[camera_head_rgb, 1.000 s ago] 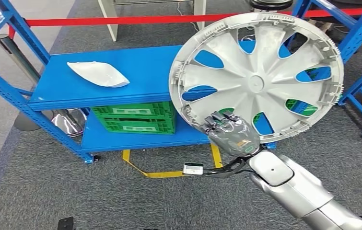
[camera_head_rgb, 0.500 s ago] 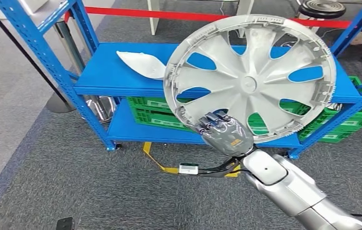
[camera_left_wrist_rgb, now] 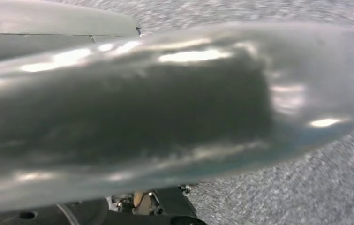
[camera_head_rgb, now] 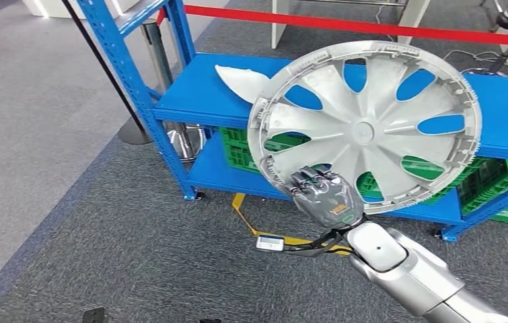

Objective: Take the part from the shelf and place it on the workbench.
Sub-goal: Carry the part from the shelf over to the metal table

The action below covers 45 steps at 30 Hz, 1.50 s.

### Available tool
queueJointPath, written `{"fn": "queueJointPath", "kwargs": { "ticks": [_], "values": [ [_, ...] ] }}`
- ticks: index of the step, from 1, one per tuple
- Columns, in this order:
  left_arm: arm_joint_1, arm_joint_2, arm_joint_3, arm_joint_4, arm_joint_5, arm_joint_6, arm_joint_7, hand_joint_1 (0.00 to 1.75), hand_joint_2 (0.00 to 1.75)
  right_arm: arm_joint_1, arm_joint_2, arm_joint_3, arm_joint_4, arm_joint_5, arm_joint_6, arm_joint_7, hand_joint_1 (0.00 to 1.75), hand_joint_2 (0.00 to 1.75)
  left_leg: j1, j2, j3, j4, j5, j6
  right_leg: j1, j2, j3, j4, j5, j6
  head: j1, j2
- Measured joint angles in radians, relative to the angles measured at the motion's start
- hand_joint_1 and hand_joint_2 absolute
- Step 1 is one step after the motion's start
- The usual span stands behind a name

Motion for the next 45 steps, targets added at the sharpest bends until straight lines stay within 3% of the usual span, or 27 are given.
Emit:
{"fn": "queueJointPath", "kwargs": {
  "ticks": [2, 4, 5, 7, 8, 10, 12, 14, 15, 16, 18, 20, 21, 23, 25, 27, 29, 30, 32, 34, 35, 36, 38, 40, 42, 44, 45],
  "values": [
    [0.0, 0.0, 0.0, 0.0, -0.001, 0.0, 0.0, 0.0, 0.0, 0.002, -0.004, 0.008, -0.003, 0.0, 0.0, 0.006, 1.75, 1.75, 0.001, 0.025, 0.073, -0.128, 0.058, 0.002, 0.0, -0.026, 0.002, 0.0, -0.001, 0.002, 0.0, 0.0],
    [-0.003, -0.001, 0.0, 0.0, -0.002, 0.0, 0.0, 0.0, 0.0, 0.001, -0.009, 0.016, -0.007, 0.0, 0.0, 0.018, 1.75, 1.75, -0.008, 0.061, 0.131, -0.244, 0.091, 0.012, 0.005, -0.048, 0.001, 0.001, -0.003, 0.01, 0.0, 0.0],
    [-0.004, -0.001, 0.0, 0.0, -0.004, 0.0, 0.0, 0.0, 0.0, 0.0, -0.012, 0.02, -0.008, 0.0, 0.0, 0.024, 1.75, 1.75, -0.013, 0.069, 0.138, -0.266, 0.092, 0.018, 0.008, -0.059, 0.001, 0.002, -0.003, 0.015, 0.0, 0.0],
    [-0.002, -0.001, 0.0, 0.0, -0.008, 0.002, 0.0, 0.0, 0.0, -0.002, -0.017, 0.029, -0.009, 0.0, 0.0, 0.038, 1.75, 1.75, -0.018, 0.052, 0.131, -0.269, 0.095, 0.033, 0.008, -0.078, 0.001, -0.001, -0.003, 0.026, 0.001, 0.0],
    [0.001, 0.0, 0.0, 0.0, -0.01, 0.003, 0.001, 0.0, 0.0, -0.003, -0.019, 0.034, -0.01, 0.0, 0.0, 0.043, 1.75, 1.75, -0.017, 0.042, 0.13, -0.272, 0.098, 0.041, 0.006, -0.07, -0.002, 0.002, -0.008, 0.032, 0.001, 0.0],
    [0.001, -0.001, 0.0, 0.0, -0.012, 0.004, 0.002, 0.0, 0.0, -0.006, -0.027, 0.044, -0.013, 0.0, 0.0, 0.053, 1.75, 1.75, -0.013, 0.022, 0.128, -0.279, 0.106, 0.056, 0.002, -0.02, -0.027, 0.052, -0.045, 0.038, 0.004, 0.0],
    [-0.002, -0.002, 0.0, 0.0, -0.014, 0.003, 0.003, 0.0, 0.0, -0.011, -0.041, 0.059, -0.012, 0.0, 0.0, 0.069, 1.75, 1.75, -0.015, 0.0, 0.124, -0.279, 0.11, 0.065, 0.002, 0.032, -0.088, 0.183, -0.109, 0.037, 0.007, 0.0],
    [-0.003, -0.004, -0.001, 0.0, -0.022, 0.003, 0.001, 0.0, 0.0, -0.018, -0.058, 0.082, -0.007, 0.0, 0.0, 0.088, 1.75, 1.75, -0.019, -0.028, 0.121, -0.278, 0.112, 0.069, 0.004, 0.044, -0.139, 0.285, -0.135, 0.035, 0.008, 0.0],
    [-0.002, -0.004, -0.002, 0.0, -0.026, 0.004, -0.001, 0.0, 0.0, -0.022, -0.065, 0.092, -0.005, 0.0, 0.0, 0.096, 1.75, 1.75, -0.021, -0.043, 0.121, -0.276, 0.113, 0.069, 0.005, 0.046, -0.141, 0.284, -0.119, 0.032, 0.008, 0.0],
    [-0.001, -0.004, -0.002, 0.0, -0.029, 0.006, -0.004, 0.0, 0.0, -0.025, -0.072, 0.101, -0.003, 0.0, 0.0, 0.103, 1.75, 1.75, -0.022, -0.057, 0.121, -0.275, 0.114, 0.069, 0.005, 0.051, -0.123, 0.242, -0.086, 0.029, 0.008, 0.0],
    [-0.002, -0.005, -0.004, 0.0, -0.032, 0.009, -0.01, 0.0, 0.0, -0.031, -0.085, 0.115, -0.002, 0.0, 0.0, 0.112, 1.75, 1.75, -0.023, -0.083, 0.117, -0.268, 0.114, 0.067, 0.002, 0.092, -0.06, 0.107, -0.022, 0.023, 0.008, 0.0],
    [-0.004, -0.005, -0.004, 0.0, -0.032, 0.01, -0.014, 0.0, 0.0, -0.036, -0.095, 0.128, -0.002, 0.0, 0.0, 0.116, 1.75, 1.75, -0.021, -0.106, 0.105, -0.261, 0.117, 0.058, 0.0, 0.132, -0.021, 0.027, -0.002, 0.022, 0.007, 0.0],
    [-0.004, -0.006, -0.004, 0.0, -0.033, 0.01, -0.015, 0.0, 0.0, -0.037, -0.097, 0.133, -0.002, 0.001, 0.0, 0.116, 1.75, 1.75, -0.018, -0.117, 0.099, -0.26, 0.121, 0.051, 0.0, 0.137, -0.016, 0.019, -0.006, 0.022, 0.006, 0.0],
    [-0.001, -0.006, -0.004, 0.0, -0.033, 0.01, -0.015, 0.0, 0.0, -0.037, -0.099, 0.145, -0.002, 0.001, 0.0, 0.117, 1.75, 1.75, -0.015, -0.131, 0.091, -0.26, 0.126, 0.04, 0.0, 0.114, -0.014, 0.013, -0.002, 0.017, 0.006, 0.0],
    [0.001, -0.006, -0.005, 0.0, -0.035, 0.01, -0.015, 0.0, 0.0, -0.039, -0.103, 0.154, -0.002, 0.0, 0.0, 0.119, 1.75, 1.75, -0.017, -0.09, 0.074, -0.222, 0.1, 0.029, -0.003, 0.084, -0.009, 0.008, 0.002, 0.006, 0.002, 0.0],
    [-0.002, -0.006, -0.006, 0.0, -0.036, 0.01, -0.016, 0.0, 0.0, -0.039, -0.108, 0.16, -0.002, -0.001, 0.0, 0.124, 1.75, 1.75, -0.015, -0.03, 0.024, -0.107, 0.037, 0.018, -0.001, 0.054, -0.007, 0.007, 0.001, 0.0, -0.003, 0.0],
    [-0.003, -0.006, -0.009, 0.0, -0.037, 0.01, -0.016, 0.0, 0.0, -0.038, -0.113, 0.166, -0.002, 0.0, 0.0, 0.129, 1.75, 1.75, -0.007, -0.008, -0.025, 0.007, -0.006, 0.009, 0.0, 0.024, -0.007, 0.007, 0.0, -0.002, -0.004, 0.0],
    [-0.003, -0.006, -0.01, 0.0, -0.037, 0.01, -0.016, 0.0, 0.0, -0.038, -0.115, 0.17, -0.002, 0.0, 0.0, 0.131, 1.75, 1.75, -0.004, -0.004, -0.029, 0.023, -0.003, 0.007, 0.001, 0.01, -0.007, 0.007, -0.001, -0.001, -0.004, 0.0],
    [-0.002, -0.005, -0.01, 0.0, -0.036, 0.013, -0.015, 0.0, 0.0, -0.039, -0.115, 0.178, -0.003, 0.0, 0.0, 0.133, 1.75, 1.75, 0.0, 0.012, 0.017, -0.063, 0.051, 0.006, 0.0, -0.016, -0.003, 0.007, -0.005, 0.002, -0.004, 0.0],
    [-0.003, -0.004, -0.01, 0.0, -0.034, 0.014, -0.014, 0.0, 0.0, -0.043, -0.115, 0.186, -0.002, 0.0, 0.0, 0.131, 1.75, 1.75, -0.008, 0.056, 0.082, -0.195, 0.098, 0.012, 0.004, -0.04, 0.001, 0.009, -0.01, 0.01, -0.004, 0.0],
    [-0.004, -0.003, -0.01, 0.0, -0.033, 0.013, -0.013, 0.0, 0.0, -0.048, -0.113, 0.188, -0.001, 0.0, 0.0, 0.13, 1.75, 1.75, -0.013, 0.074, 0.099, -0.234, 0.107, 0.017, 0.007, -0.051, 0.002, 0.01, -0.013, 0.015, -0.003, 0.0],
    [-0.005, -0.001, -0.01, 0.0, -0.032, 0.013, -0.01, 0.0, 0.0, -0.054, -0.108, 0.191, 0.003, 0.0, 0.0, 0.128, 1.75, 1.75, -0.018, 0.08, 0.103, -0.251, 0.105, 0.023, 0.01, -0.062, 0.002, 0.01, -0.014, 0.02, -0.002, 0.0],
    [-0.003, 0.004, -0.01, 0.0, -0.032, 0.013, 0.0, 0.0, 0.0, -0.073, -0.091, 0.199, 0.013, 0.0, 0.0, 0.126, 1.75, 1.75, -0.02, 0.061, 0.098, -0.256, 0.107, 0.038, 0.009, -0.079, 0.001, 0.008, -0.019, 0.03, -0.001, 0.0],
    [-0.003, 0.009, -0.01, 0.0, -0.031, 0.013, 0.005, 0.0, 0.0, -0.092, -0.073, 0.209, 0.028, 0.0, 0.0, 0.13, 1.75, 1.75, -0.016, 0.037, 0.098, -0.261, 0.112, 0.053, 0.003, -0.041, -0.014, 0.04, -0.044, 0.037, 0.003, 0.0],
    [-0.007, 0.012, -0.01, 0.0, -0.031, 0.01, 0.006, 0.0, 0.0, -0.103, -0.065, 0.22, 0.043, 0.0, 0.0, 0.137, 1.75, 1.75, -0.015, 0.011, 0.099, -0.263, 0.115, 0.065, 0.0, 0.02, -0.065, 0.148, -0.098, 0.037, 0.008, 0.0],
    [-0.008, 0.013, -0.01, 0.0, -0.032, 0.005, 0.006, 0.0, 0.0, -0.106, -0.063, 0.23, 0.058, 0.001, 0.0, 0.147, 1.75, 1.75, -0.019, -0.02, 0.099, -0.263, 0.115, 0.07, 0.003, 0.042, -0.132, 0.272, -0.138, 0.035, 0.011, 0.0],
    [-0.007, 0.013, -0.01, 0.0, -0.033, 0.002, 0.005, 0.0, 0.0, -0.106, -0.063, 0.236, 0.064, 0.001, 0.0, 0.152, 1.75, 1.75, -0.021, -0.037, 0.099, -0.262, 0.115, 0.071, 0.003, 0.045, -0.15, 0.295, -0.133, 0.034, 0.011, 0.0]
  ]
}}
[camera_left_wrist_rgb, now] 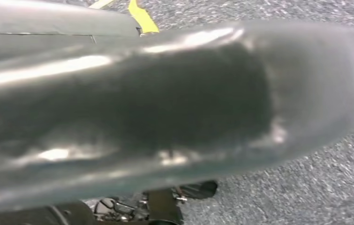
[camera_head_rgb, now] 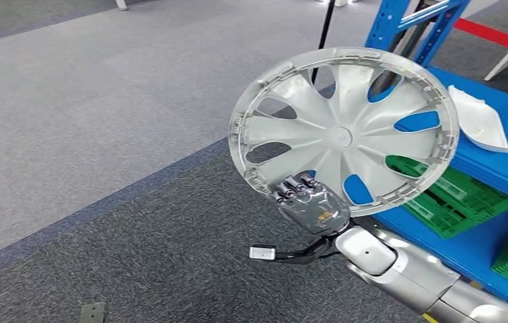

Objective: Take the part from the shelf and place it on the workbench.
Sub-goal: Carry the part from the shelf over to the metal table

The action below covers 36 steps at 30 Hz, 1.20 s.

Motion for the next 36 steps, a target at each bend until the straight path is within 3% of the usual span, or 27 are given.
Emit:
{"fn": "queueJointPath", "kwargs": {
  "ticks": [1, 2, 4, 6, 8, 9, 11, 13, 15, 16, 17, 19, 21, 22, 24, 26, 28, 30, 31, 32, 33, 35, 36],
  "values": [
    [0.001, 0.0, 0.0, 0.0, -0.001, -0.003, -0.002, 0.0, 0.0, -0.001, 0.0, 0.006, 0.005, 0.0, 0.0, 0.004, 1.75, 1.75, -0.001, -0.016, 0.0, 0.001, 0.0, 0.0, 0.001, 0.003, 0.0, -0.017, 0.026, -0.003, 0.0, 0.0],
    [0.002, 0.0, 0.0, 0.0, -0.002, -0.006, -0.004, 0.0, 0.0, -0.003, 0.0, 0.011, 0.008, -0.001, 0.0, 0.008, 1.75, 1.75, -0.002, -0.031, 0.001, 0.003, 0.0, 0.0, 0.001, 0.01, 0.018, -0.07, 0.065, -0.006, 0.0, 0.0],
    [0.001, 0.0, 0.0, 0.0, -0.004, -0.009, -0.009, 0.0, 0.0, -0.009, 0.0, 0.02, 0.015, -0.001, 0.0, 0.012, 1.75, 1.75, -0.001, -0.057, -0.003, 0.01, -0.001, -0.004, -0.002, 0.053, 0.073, -0.197, 0.127, -0.013, 0.0, 0.0],
    [0.0, 0.001, -0.001, 0.0, -0.006, -0.011, -0.015, 0.0, 0.0, -0.015, 0.003, 0.029, 0.021, -0.001, 0.0, 0.013, 1.75, 1.75, 0.002, -0.079, -0.013, 0.014, 0.001, -0.014, -0.003, 0.084, 0.104, -0.258, 0.14, -0.016, -0.001, 0.0],
    [0.003, 0.001, -0.001, 0.0, -0.007, -0.01, -0.018, 0.0, 0.0, -0.023, 0.01, 0.039, 0.026, -0.001, 0.0, 0.012, 1.75, 1.75, 0.007, -0.098, -0.019, 0.012, 0.006, -0.027, -0.001, 0.07, 0.11, -0.266, 0.139, -0.019, -0.001, 0.0],
    [0.005, 0.001, 0.0, 0.0, -0.008, -0.008, -0.018, 0.0, 0.0, -0.028, 0.014, 0.044, 0.029, -0.001, 0.0, 0.011, 1.75, 1.75, 0.006, -0.091, -0.021, 0.015, 0.004, -0.032, -0.001, 0.059, 0.114, -0.271, 0.141, -0.023, -0.001, 0.0],
    [0.005, 0.002, 0.0, 0.0, -0.011, -0.003, -0.015, 0.0, 0.0, -0.037, 0.022, 0.05, 0.035, -0.002, 0.0, 0.01, 1.75, 1.75, 0.003, -0.039, -0.042, 0.064, -0.028, -0.043, -0.004, 0.033, 0.122, -0.281, 0.145, -0.035, -0.005, 0.0],
    [0.002, 0.002, -0.001, 0.0, -0.014, 0.001, -0.009, 0.0, 0.0, -0.042, 0.029, 0.053, 0.041, -0.002, 0.0, 0.006, 1.75, 1.75, 0.007, 0.016, -0.097, 0.186, -0.088, -0.055, -0.001, 0.003, 0.127, -0.283, 0.143, -0.041, -0.009, 0.0],
    [0.003, 0.002, -0.001, 0.0, -0.014, 0.004, -0.003, 0.0, 0.0, -0.043, 0.032, 0.056, 0.047, -0.001, 0.0, 0.0, 1.75, 1.75, 0.015, 0.03, -0.142, 0.281, -0.117, -0.063, 0.0, -0.027, 0.129, -0.283, 0.139, -0.042, -0.009, 0.0],
    [0.004, 0.002, 0.0, 0.0, -0.014, 0.006, 0.0, 0.0, 0.0, -0.044, 0.035, 0.058, 0.05, -0.001, 0.0, -0.002, 1.75, 1.75, 0.018, 0.033, -0.14, 0.278, -0.105, -0.065, 0.0, -0.04, 0.13, -0.283, 0.138, -0.041, -0.009, 0.0],
    [0.005, 0.002, 0.0, 0.0, -0.014, 0.007, 0.001, 0.0, 0.0, -0.044, 0.038, 0.059, 0.052, -0.001, 0.0, -0.004, 1.75, 1.75, 0.021, 0.039, -0.12, 0.238, -0.078, -0.067, 0.0, -0.053, 0.133, -0.283, 0.135, -0.039, -0.009, 0.0],
    [0.005, 0.002, 0.0, 0.0, -0.013, 0.009, 0.002, 0.0, 0.0, -0.048, 0.042, 0.061, 0.056, -0.001, 0.0, -0.005, 1.75, 1.75, 0.017, 0.079, -0.054, 0.107, -0.018, -0.066, 0.003, -0.077, 0.139, -0.282, 0.128, -0.031, -0.01, 0.0],
    [0.003, 0.001, 0.0, 0.0, -0.014, 0.01, 0.002, 0.0, 0.0, -0.054, 0.042, 0.06, 0.06, -0.001, 0.0, -0.004, 1.75, 1.75, 0.009, 0.114, -0.016, 0.025, 0.003, -0.055, 0.009, -0.099, 0.145, -0.281, 0.121, -0.021, -0.009, 0.0],
    [0.003, 0.0, 0.0, 0.0, -0.013, 0.009, 0.002, 0.0, 0.0, -0.056, 0.044, 0.061, 0.063, -0.001, 0.0, -0.004, 1.75, 1.75, 0.003, 0.115, -0.014, 0.016, -0.002, -0.048, 0.011, -0.11, 0.147, -0.282, 0.118, -0.016, -0.008, 0.0],
    [0.006, 0.001, 0.0, 0.0, -0.011, 0.002, 0.002, 0.0, 0.0, -0.06, 0.05, 0.061, 0.066, -0.001, 0.0, -0.009, 1.75, 1.75, 0.003, 0.091, -0.014, 0.012, -0.001, -0.032, 0.008, -0.122, 0.152, -0.283, 0.111, -0.006, -0.007, 0.0],
    [0.006, 0.003, 0.0, 0.0, -0.009, -0.009, 0.001, 0.0, 0.0, -0.064, 0.056, 0.061, 0.07, -0.001, 0.0, -0.016, 1.75, 1.75, 0.005, 0.07, -0.01, 0.008, 0.001, -0.018, 0.001, -0.081, 0.137, -0.249, 0.085, 0.001, -0.005, 0.0],
    [0.001, 0.002, 0.0, 0.0, -0.009, -0.015, 0.0, 0.0, 0.0, -0.067, 0.059, 0.062, 0.076, -0.001, 0.0, -0.027, 1.75, 1.75, 0.006, 0.046, -0.009, 0.006, 0.0, -0.007, 0.0, -0.022, 0.078, -0.132, 0.028, 0.0, 0.0, 0.0],
    [-0.001, 0.001, 0.0, 0.0, -0.01, -0.017, 0.0, 0.0, 0.0, -0.069, 0.064, 0.064, 0.086, -0.001, 0.0, -0.044, 1.75, 1.75, 0.004, 0.018, -0.008, 0.007, -0.001, -0.002, 0.001, -0.004, 0.004, -0.001, -0.016, -0.003, 0.002, 0.0],
    [-0.001, 0.0, 0.0, 0.0, -0.01, -0.019, 0.0, 0.0, 0.0, -0.069, 0.068, 0.065, 0.091, -0.001, 0.0, -0.054, 1.75, 1.75, 0.003, 0.003, -0.007, 0.007, -0.001, -0.001, 0.002, -0.001, -0.015, 0.023, -0.011, -0.006, 0.002, 0.0],
    [0.0, 0.0, 0.0, 0.0, -0.011, -0.019, 0.0, 0.0, 0.0, -0.07, 0.072, 0.064, 0.096, -0.001, 0.0, -0.064, 1.75, 1.75, 0.003, -0.012, -0.006, 0.008, -0.001, -0.001, 0.003, 0.002, -0.015, 0.004, 0.015, -0.01, 0.002, 0.0],
    [0.001, 0.0, 0.001, 0.0, -0.011, -0.019, 0.0, 0.0, 0.0, -0.073, 0.077, 0.063, 0.101, -0.001, 0.0, -0.071, 1.75, 1.75, 0.003, -0.027, -0.005, 0.009, -0.001, -0.002, 0.004, 0.01, 0.004, -0.05, 0.057, -0.015, 0.002, 0.0],
    [0.0, 0.0, 0.001, 0.0, -0.012, -0.02, 0.0, 0.0, 0.0, -0.083, 0.086, 0.059, 0.111, -0.002, 0.0, -0.082, 1.75, 1.75, 0.002, -0.053, -0.007, 0.013, -0.003, -0.006, 0.003, 0.049, 0.061, -0.188, 0.13, -0.022, 0.001, 0.0],
    [0.0, 0.0, 0.001, 0.0, -0.012, -0.021, -0.001, 0.0, 0.0, -0.09, 0.091, 0.057, 0.116, -0.002, 0.0, -0.086, 1.75, 1.75, 0.003, -0.063, -0.011, 0.015, -0.002, -0.01, 0.002, 0.068, 0.083, -0.233, 0.144, -0.022, 0.001, 0.0]
  ]
}}
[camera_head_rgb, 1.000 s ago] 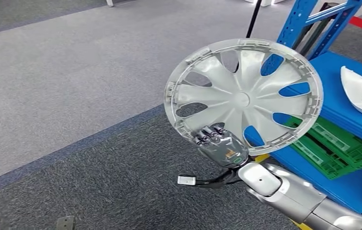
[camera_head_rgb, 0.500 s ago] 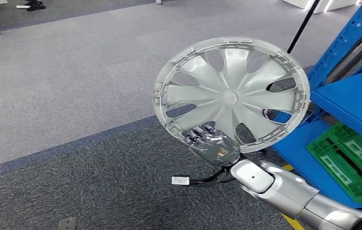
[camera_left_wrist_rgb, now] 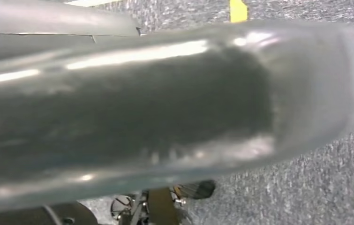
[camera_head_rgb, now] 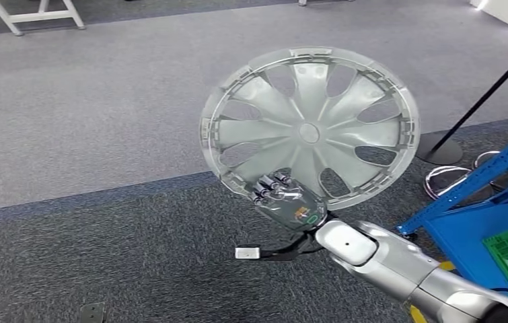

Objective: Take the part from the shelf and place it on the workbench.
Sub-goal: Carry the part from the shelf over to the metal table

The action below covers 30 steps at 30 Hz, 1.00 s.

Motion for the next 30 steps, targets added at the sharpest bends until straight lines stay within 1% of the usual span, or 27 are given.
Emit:
{"fn": "queueJointPath", "kwargs": {
  "ticks": [1, 2, 3, 4, 6, 7, 8, 9, 10, 11, 12, 13, 15, 16, 17, 19, 20, 21, 22, 23, 24, 25, 26, 27, 28, 29, 30],
  "values": [
    [0.0, 0.0, 0.0, 0.0, -0.001, 0.0, 0.0, 0.0, 0.0, -0.006, 0.006, -0.002, 0.004, 0.0, 0.0, -0.005, 1.75, 1.75, 0.002, -0.01, -0.004, 0.001, 0.002, -0.006, 0.0, 0.011, 0.012, -0.022, 0.002, 0.001, -0.001, 0.0],
    [0.001, 0.0, 0.0, 0.0, -0.001, 0.0, 0.001, 0.0, 0.0, -0.01, 0.012, -0.003, 0.009, 0.0, 0.0, -0.012, 1.75, 1.75, 0.004, -0.019, -0.008, 0.0, 0.004, -0.012, 0.001, 0.01, 0.018, -0.028, -0.001, 0.002, -0.001, 0.0],
    [0.003, 0.0, 0.0, 0.0, -0.003, -0.001, 0.004, 0.0, 0.0, -0.013, 0.018, -0.005, 0.013, 0.0, 0.0, -0.02, 1.75, 1.75, 0.007, -0.029, -0.009, -0.002, 0.006, -0.019, 0.003, 0.001, 0.02, -0.032, 0.0, 0.001, -0.001, 0.0],
    [0.006, 0.001, 0.0, 0.0, -0.004, -0.002, 0.007, 0.0, 0.0, -0.015, 0.025, -0.007, 0.017, 0.001, 0.0, -0.028, 1.75, 1.75, 0.007, -0.022, -0.01, -0.001, 0.005, -0.024, 0.002, -0.01, 0.024, -0.037, 0.002, -0.003, -0.001, 0.0],
    [0.007, 0.002, 0.0, 0.0, -0.007, -0.004, 0.014, 0.0, 0.0, -0.021, 0.036, -0.012, 0.024, 0.0, 0.0, -0.039, 1.75, 1.75, 0.003, 0.027, -0.027, 0.04, -0.023, -0.036, 0.0, -0.034, 0.033, -0.047, 0.005, -0.012, -0.005, 0.0],
    [0.006, 0.002, 0.0, 0.0, -0.008, -0.005, 0.017, 0.0, 0.0, -0.023, 0.04, -0.014, 0.028, -0.001, 0.0, -0.042, 1.75, 1.75, 0.003, 0.061, -0.049, 0.091, -0.052, -0.041, 0.001, -0.048, 0.036, -0.049, 0.004, -0.017, -0.006, 0.0],
    [0.004, 0.002, 0.0, 0.0, -0.009, -0.006, 0.018, 0.0, 0.0, -0.025, 0.043, -0.016, 0.031, -0.001, 0.0, -0.044, 1.75, 1.75, 0.004, 0.081, -0.081, 0.159, -0.084, -0.046, 0.003, -0.062, 0.038, -0.05, 0.002, -0.02, -0.007, 0.0],
    [0.003, 0.002, 0.0, 0.0, -0.01, -0.006, 0.018, 0.0, 0.0, -0.026, 0.044, -0.016, 0.034, 0.0, 0.0, -0.046, 1.75, 1.75, 0.006, 0.09, -0.112, 0.226, -0.111, -0.05, 0.004, -0.077, 0.04, -0.05, 0.0, -0.021, -0.007, 0.0],
    [0.004, 0.002, 0.0, 0.0, -0.011, -0.006, 0.018, 0.0, 0.0, -0.027, 0.045, -0.016, 0.037, 0.0, 0.0, -0.047, 1.75, 1.75, 0.009, 0.094, -0.133, 0.272, -0.122, -0.053, 0.004, -0.092, 0.042, -0.05, -0.002, -0.022, -0.007, 0.0],
    [0.005, 0.002, 0.0, 0.0, -0.012, -0.006, 0.018, 0.0, 0.0, -0.027, 0.047, -0.016, 0.039, 0.001, 0.0, -0.047, 1.75, 1.75, 0.011, 0.096, -0.137, 0.28, -0.114, -0.056, 0.005, -0.106, 0.044, -0.05, -0.005, -0.022, -0.007, 0.0],
    [0.006, 0.002, 0.001, 0.0, -0.013, -0.006, 0.018, 0.0, 0.0, -0.027, 0.049, -0.016, 0.041, 0.001, 0.0, -0.047, 1.75, 1.75, 0.013, 0.1, -0.121, 0.246, -0.087, -0.057, 0.005, -0.118, 0.047, -0.05, -0.008, -0.021, -0.008, 0.0],
    [0.007, 0.002, 0.001, 0.0, -0.013, -0.006, 0.018, 0.0, 0.0, -0.029, 0.051, -0.015, 0.042, 0.001, 0.0, -0.047, 1.75, 1.75, 0.013, 0.112, -0.09, 0.183, -0.05, -0.056, 0.005, -0.13, 0.052, -0.049, -0.011, -0.019, -0.008, 0.0],
    [0.005, 0.002, 0.001, 0.0, -0.014, -0.011, 0.015, 0.0, 0.0, -0.034, 0.053, -0.015, 0.044, 0.0, 0.0, -0.046, 1.75, 1.75, 0.005, 0.16, -0.026, 0.053, 0.0, -0.048, 0.01, -0.153, 0.06, -0.048, -0.021, -0.01, -0.008, 0.0],
    [0.003, 0.002, 0.0, 0.0, -0.015, -0.016, 0.014, 0.0, 0.0, -0.038, 0.053, -0.015, 0.046, 0.0, 0.0, -0.046, 1.75, 1.75, 0.0, 0.177, -0.01, 0.016, 0.007, -0.041, 0.014, -0.163, 0.062, -0.048, -0.024, -0.006, -0.008, 0.0],
    [0.003, 0.002, 0.0, 0.0, -0.016, -0.021, 0.013, 0.0, 0.0, -0.043, 0.055, -0.015, 0.048, 0.0, 0.0, -0.049, 1.75, 1.75, -0.004, 0.184, -0.006, 0.002, 0.004, -0.033, 0.018, -0.174, 0.064, -0.048, -0.028, -0.001, -0.007, 0.0],
    [0.004, 0.002, 0.0, 0.0, -0.018, -0.025, 0.011, 0.0, 0.0, -0.051, 0.064, -0.014, 0.054, 0.0, 0.0, -0.057, 1.75, 1.75, -0.004, 0.163, -0.007, -0.004, 0.004, -0.019, 0.018, -0.193, 0.067, -0.049, -0.034, 0.009, -0.007, 0.0],
    [0.005, 0.003, 0.0, 0.0, -0.019, -0.026, 0.01, 0.0, 0.0, -0.054, 0.069, -0.014, 0.057, 0.001, 0.0, -0.061, 1.75, 1.75, -0.002, 0.151, -0.004, -0.006, 0.004, -0.013, 0.016, -0.183, 0.064, -0.042, -0.043, 0.014, -0.006, 0.0],
    [0.004, 0.003, 0.0, 0.0, -0.019, -0.026, 0.01, 0.0, 0.0, -0.057, 0.073, -0.014, 0.059, 0.0, 0.0, -0.064, 1.75, 1.75, 0.001, 0.139, -0.002, -0.009, 0.005, -0.007, 0.013, -0.159, 0.052, -0.016, -0.06, 0.018, -0.004, 0.0],
    [0.002, 0.002, 0.0, 0.0, -0.02, -0.027, 0.01, 0.0, 0.0, -0.06, 0.075, -0.014, 0.062, 0.0, 0.0, -0.067, 1.75, 1.75, 0.004, 0.127, 0.001, -0.01, 0.006, -0.001, 0.01, -0.128, 0.028, 0.032, -0.085, 0.021, -0.001, 0.0],
    [0.0, 0.002, 0.0, 0.0, -0.02, -0.027, 0.01, 0.0, 0.0, -0.062, 0.076, -0.014, 0.067, 0.0, 0.0, -0.071, 1.75, 1.75, 0.004, 0.113, 0.001, -0.011, 0.005, 0.003, 0.008, -0.097, -0.006, 0.1, -0.113, 0.022, 0.002, 0.0],
    [-0.002, 0.001, 0.0, 0.0, -0.021, -0.027, 0.01, 0.0, 0.0, -0.063, 0.076, -0.013, 0.072, 0.0, 0.0, -0.074, 1.75, 1.75, 0.005, 0.099, 0.002, -0.01, 0.005, 0.005, 0.008, -0.079, -0.047, 0.172, -0.138, 0.022, 0.004, 0.0],
    [-0.003, 0.001, 0.0, 0.0, -0.022, -0.026, 0.01, 0.0, 0.0, -0.063, 0.076, -0.011, 0.077, 0.001, 0.0, -0.078, 1.75, 1.75, 0.005, 0.083, 0.002, -0.01, 0.004, 0.007, 0.007, -0.072, -0.082, 0.228, -0.151, 0.022, 0.005, 0.0],
    [-0.003, 0.0, 0.0, 0.0, -0.023, -0.025, 0.011, 0.0, 0.0, -0.062, 0.076, -0.009, 0.082, 0.001, 0.0, -0.08, 1.75, 1.75, 0.005, 0.067, 0.003, -0.01, 0.004, 0.007, 0.008, -0.069, -0.104, 0.254, -0.147, 0.022, 0.005, 0.0],
    [-0.001, 0.0, 0.0, 0.0, -0.024, -0.024, 0.012, 0.0, 0.0, -0.062, 0.077, -0.007, 0.088, 0.001, 0.0, -0.081, 1.75, 1.75, 0.004, 0.051, 0.004, -0.009, 0.004, 0.007, 0.008, -0.066, -0.107, 0.239, -0.121, 0.02, 0.005, 0.0],
    [0.0, 0.0, 0.0, 0.0, -0.024, -0.022, 0.014, 0.0, 0.0, -0.063, 0.078, -0.006, 0.092, 0.001, 0.0, -0.082, 1.75, 1.75, 0.005, 0.036, 0.006, -0.009, 0.003, 0.007, 0.007, -0.06, -0.093, 0.19, -0.081, 0.017, 0.005, 0.0],
    [0.001, 0.0, 0.0, 0.0, -0.022, -0.021, 0.016, 0.0, 0.0, -0.065, 0.079, -0.006, 0.096, 0.0, 0.0, -0.082, 1.75, 1.75, 0.005, 0.022, 0.006, -0.009, 0.003, 0.005, 0.006, -0.04, -0.068, 0.121, -0.037, 0.014, 0.005, 0.0],
    [0.0, 0.0, 0.001, 0.0, -0.017, -0.021, 0.017, 0.0, 0.0, -0.068, 0.082, -0.006, 0.099, 0.0, 0.0, -0.082, 1.75, 1.75, 0.004, 0.009, 0.004, -0.006, 0.001, 0.002, 0.003, -0.016, -0.038, 0.051, -0.004, 0.01, 0.004, 0.0]
  ]
}}
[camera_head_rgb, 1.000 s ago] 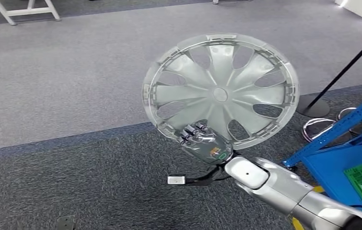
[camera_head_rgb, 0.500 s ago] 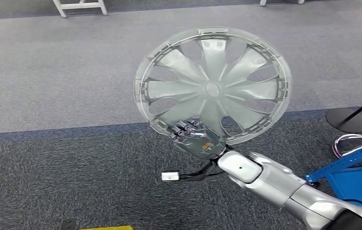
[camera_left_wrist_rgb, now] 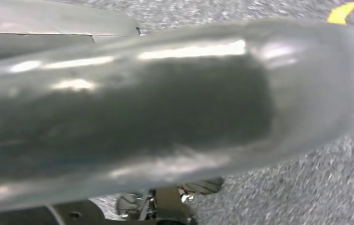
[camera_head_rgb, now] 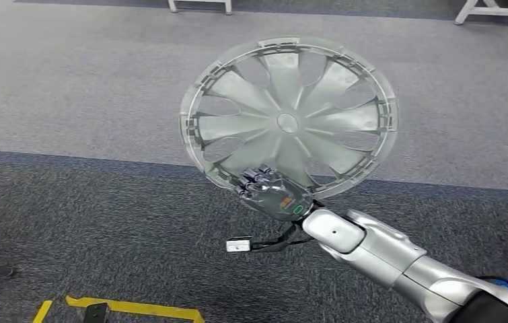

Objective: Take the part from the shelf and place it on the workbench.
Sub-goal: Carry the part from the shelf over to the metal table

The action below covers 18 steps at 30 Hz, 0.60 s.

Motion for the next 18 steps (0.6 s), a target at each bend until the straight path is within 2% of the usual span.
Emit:
{"fn": "queueJointPath", "kwargs": {
  "ticks": [1, 2, 4, 5, 7, 8, 9, 10, 11, 12, 13, 15, 16, 17, 18],
  "values": [
    [-0.001, 0.0, 0.002, 0.0, 0.007, -0.001, 0.001, 0.0, 0.0, -0.003, 0.002, 0.0, 0.003, 0.0, 0.0, 0.0, 1.75, 1.75, 0.001, -0.01, -0.004, 0.002, 0.0, -0.004, -0.002, 0.02, 0.022, -0.049, 0.017, -0.002, 0.0, 0.0],
    [-0.001, 0.0, 0.004, 0.0, 0.015, -0.002, 0.002, 0.0, 0.0, -0.004, 0.005, 0.0, 0.005, 0.0, 0.0, 0.0, 1.75, 1.75, 0.002, -0.021, -0.008, 0.004, 0.001, -0.01, -0.002, 0.034, 0.036, -0.075, 0.02, -0.003, -0.001, 0.0],
    [0.002, 0.001, 0.012, 0.0, 0.028, -0.003, 0.003, 0.0, 0.0, -0.004, 0.009, 0.0, 0.008, 0.001, 0.0, 0.0, 1.75, 1.75, 0.006, -0.04, -0.014, 0.004, 0.003, -0.022, 0.0, 0.02, 0.045, -0.086, 0.017, -0.007, -0.001, 0.0],
    [0.004, 0.002, 0.015, 0.0, 0.032, -0.003, 0.003, 0.0, 0.0, -0.004, 0.012, 0.0, 0.009, 0.001, 0.0, 0.002, 1.75, 1.75, 0.006, -0.031, -0.017, 0.008, -0.001, -0.027, -0.001, 0.009, 0.05, -0.091, 0.018, -0.011, -0.002, 0.0],
    [0.004, 0.003, 0.019, 0.0, 0.039, -0.004, 0.002, 0.0, 0.0, -0.004, 0.017, 0.001, 0.009, 0.0, 0.0, 0.014, 1.75, 1.75, 0.002, 0.019, -0.039, 0.062, -0.037, -0.037, -0.004, -0.018, 0.059, -0.099, 0.019, -0.021, -0.007, 0.0],
    [0.003, 0.003, 0.021, 0.0, 0.04, -0.003, 0.001, 0.0, 0.0, -0.004, 0.018, 0.002, 0.009, 0.0, 0.0, 0.024, 1.75, 1.75, 0.002, 0.051, -0.064, 0.119, -0.066, -0.042, -0.003, -0.032, 0.063, -0.1, 0.017, -0.024, -0.01, 0.0],
    [0.001, 0.004, 0.022, 0.0, 0.041, -0.001, 0.0, 0.0, 0.0, -0.005, 0.018, 0.004, 0.009, -0.001, 0.0, 0.031, 1.75, 1.75, 0.004, 0.07, -0.094, 0.185, -0.094, -0.046, -0.003, -0.047, 0.065, -0.1, 0.014, -0.027, -0.011, 0.0],
    [0.001, 0.005, 0.025, 0.0, 0.042, 0.002, -0.001, 0.0, 0.0, -0.005, 0.018, 0.007, 0.009, 0.0, 0.0, 0.035, 1.75, 1.75, 0.008, 0.08, -0.12, 0.241, -0.113, -0.05, -0.003, -0.062, 0.067, -0.099, 0.012, -0.028, -0.011, 0.0],
    [0.001, 0.006, 0.028, 0.0, 0.045, 0.004, -0.002, 0.0, 0.0, -0.005, 0.018, 0.009, 0.009, 0.0, 0.0, 0.033, 1.75, 1.75, 0.011, 0.085, -0.134, 0.27, -0.114, -0.054, -0.003, -0.076, 0.07, -0.099, 0.009, -0.028, -0.011, 0.0],
    [0.001, 0.008, 0.032, 0.0, 0.048, 0.004, -0.005, 0.0, 0.0, -0.005, 0.018, 0.012, 0.009, 0.0, 0.0, 0.027, 1.75, 1.75, 0.015, 0.089, -0.131, 0.261, -0.097, -0.057, -0.003, -0.088, 0.073, -0.099, 0.006, -0.027, -0.011, 0.0],
    [0.002, 0.01, 0.036, 0.0, 0.054, 0.0, -0.011, 0.0, 0.0, -0.005, 0.018, 0.014, 0.009, 0.0, 0.0, 0.017, 1.75, 1.75, 0.018, 0.095, -0.109, 0.214, -0.064, -0.059, -0.003, -0.1, 0.077, -0.098, 0.002, -0.025, -0.011, 0.0],
    [-0.001, 0.012, 0.044, 0.0, 0.075, -0.018, -0.028, 0.0, 0.0, -0.01, 0.019, 0.016, 0.009, 0.001, 0.0, -0.004, 1.75, 1.75, 0.015, 0.137, -0.048, 0.084, -0.005, -0.061, -0.001, -0.122, 0.086, -0.097, -0.007, -0.015, -0.012, 0.0],
    [-0.005, 0.011, 0.052, 0.0, 0.096, -0.03, -0.037, 0.0, 0.0, -0.016, 0.019, 0.016, 0.01, 0.001, 0.0, -0.018, 1.75, 1.75, 0.011, 0.157, -0.028, 0.039, 0.009, -0.057, 0.003, -0.132, 0.089, -0.097, -0.011, -0.01, -0.013, 0.0],
    [-0.009, 0.01, 0.064, 0.0, 0.122, -0.041, -0.045, 0.0, 0.0, -0.023, 0.02, 0.013, 0.011, 0.0, 0.0, -0.033, 1.75, 1.75, 0.006, 0.17, -0.021, 0.017, 0.009, -0.051, 0.007, -0.142, 0.091, -0.097, -0.014, -0.004, -0.012, 0.0],
    [-0.012, 0.009, 0.079, 0.0, 0.146, -0.048, -0.051, 0.0, 0.0, -0.03, 0.022, 0.01, 0.013, 0.0, 0.0, -0.049, 1.75, 1.75, 0.002, 0.168, -0.021, 0.014, 0.004, -0.043, 0.011, -0.153, 0.094, -0.098, -0.016, 0.0, -0.011, 0.0]
  ]
}}
